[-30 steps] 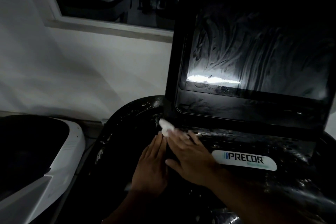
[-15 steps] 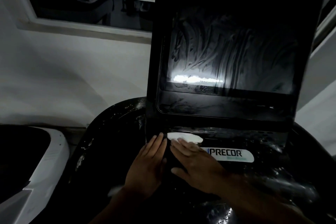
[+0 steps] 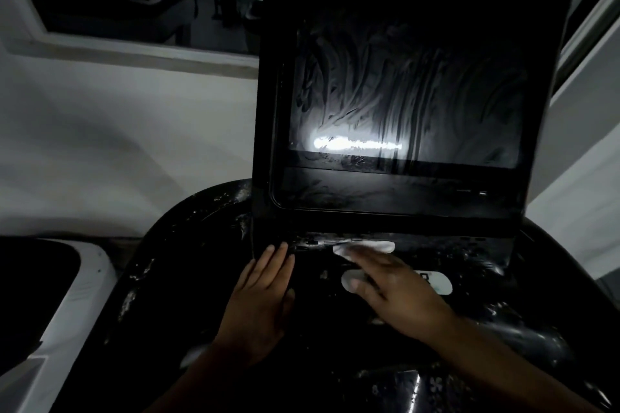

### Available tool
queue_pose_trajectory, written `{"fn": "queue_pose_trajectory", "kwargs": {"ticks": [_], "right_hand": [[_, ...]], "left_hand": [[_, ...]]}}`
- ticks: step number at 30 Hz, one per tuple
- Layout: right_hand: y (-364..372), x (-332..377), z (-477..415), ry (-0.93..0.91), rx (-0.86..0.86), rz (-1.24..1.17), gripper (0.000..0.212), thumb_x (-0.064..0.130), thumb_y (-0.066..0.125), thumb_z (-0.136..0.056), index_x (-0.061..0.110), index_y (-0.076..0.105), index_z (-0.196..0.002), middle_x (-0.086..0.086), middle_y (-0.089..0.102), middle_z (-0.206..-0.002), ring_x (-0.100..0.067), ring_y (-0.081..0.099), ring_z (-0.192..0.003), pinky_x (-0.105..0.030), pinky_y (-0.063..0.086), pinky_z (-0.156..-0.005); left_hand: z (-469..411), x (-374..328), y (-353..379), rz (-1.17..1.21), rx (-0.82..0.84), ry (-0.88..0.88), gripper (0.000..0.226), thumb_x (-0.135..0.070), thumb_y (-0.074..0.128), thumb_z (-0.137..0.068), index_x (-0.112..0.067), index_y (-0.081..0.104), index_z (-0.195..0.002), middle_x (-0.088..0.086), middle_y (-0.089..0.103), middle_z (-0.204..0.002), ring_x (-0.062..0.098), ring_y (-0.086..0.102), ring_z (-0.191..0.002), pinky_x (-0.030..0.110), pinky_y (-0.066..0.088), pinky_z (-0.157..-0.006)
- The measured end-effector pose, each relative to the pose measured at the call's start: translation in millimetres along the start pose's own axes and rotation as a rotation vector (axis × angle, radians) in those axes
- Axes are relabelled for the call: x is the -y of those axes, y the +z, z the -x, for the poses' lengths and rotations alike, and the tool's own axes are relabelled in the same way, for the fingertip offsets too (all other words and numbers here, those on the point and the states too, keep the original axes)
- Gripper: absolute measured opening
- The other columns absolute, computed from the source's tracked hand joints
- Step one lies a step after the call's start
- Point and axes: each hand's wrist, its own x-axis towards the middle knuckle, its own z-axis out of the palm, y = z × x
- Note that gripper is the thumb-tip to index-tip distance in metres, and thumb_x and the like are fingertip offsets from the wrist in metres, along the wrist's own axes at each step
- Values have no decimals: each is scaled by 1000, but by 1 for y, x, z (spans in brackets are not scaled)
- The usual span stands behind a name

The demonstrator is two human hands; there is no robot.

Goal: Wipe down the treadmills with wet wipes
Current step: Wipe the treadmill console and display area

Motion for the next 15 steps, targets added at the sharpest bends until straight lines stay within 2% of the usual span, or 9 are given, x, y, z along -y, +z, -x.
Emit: {"fn": "queue_pose_trajectory", "kwargs": {"ticks": [2, 4, 6, 8, 10, 11, 13, 15], "right_hand": [[13, 6, -3, 80, -64, 119, 72, 65, 32, -95, 19, 50, -148, -5, 36, -161, -28, 40, -144, -47, 40, -114], [32, 18, -3, 11, -35, 205, 77, 67, 26, -101, 9, 55, -143, -12, 44, -155, -34, 46, -140, -53, 45, -108], [33, 15, 3, -96, 14, 195, 76, 68, 23, -102, 13, 51, -146, -4, 45, -155, -22, 38, -146, -49, 39, -114], [21, -4, 13, -110, 41, 205, 77, 71, 21, -100, 18, 45, -151, 3, 37, -159, -15, 31, -149, -44, 32, -120], [9, -18, 18, -12, 34, 283, 86, 77, 12, -97, 19, 42, -153, 3, 34, -160, -17, 31, -149, -43, 26, -122], [7, -17, 18, 51, 35, 327, 89, 77, 9, -96, 18, 45, -151, -1, 38, -159, -22, 34, -148, -45, 26, -121], [10, -1, 16, 149, 63, 349, 87, 74, 11, -98, 15, 58, -141, -12, 51, -150, -31, 46, -140, -50, 34, -113], [16, 9, 17, 157, 5, 305, 83, 73, 14, -98, 18, 61, -138, -14, 54, -144, -34, 52, -133, -47, 40, -108]], "left_hand": [[-7, -4, 2, 9, -6, 4, 56, -40, 30, -105, -11, 49, -149, 5, 36, -162, 20, 30, -150, 37, 23, -117], [-9, -8, 4, 5, -3, -4, 56, -40, 30, -104, -12, 48, -150, 5, 33, -163, 21, 27, -152, 37, 21, -118], [-9, -9, 6, -5, -6, -3, 56, -39, 31, -104, -11, 48, -150, 5, 34, -163, 21, 28, -151, 37, 21, -118], [-8, -8, 5, -13, -10, 8, 56, -38, 31, -103, -10, 49, -148, 7, 36, -162, 23, 30, -150, 37, 21, -118], [-10, -10, 5, -22, -14, 22, 56, -38, 32, -103, -10, 51, -147, 7, 37, -161, 23, 32, -149, 39, 22, -118], [-13, -12, 5, -26, -19, 37, 56, -38, 33, -102, -10, 52, -147, 7, 38, -161, 23, 33, -149, 39, 23, -118], [-19, -21, 5, -17, -27, 81, 55, -38, 35, -101, -11, 54, -145, 5, 40, -159, 22, 35, -148, 41, 25, -117], [-26, -33, 6, 4, -23, 126, 54, -38, 37, -99, -13, 56, -144, 3, 43, -158, 21, 37, -147, 41, 25, -117]]}}
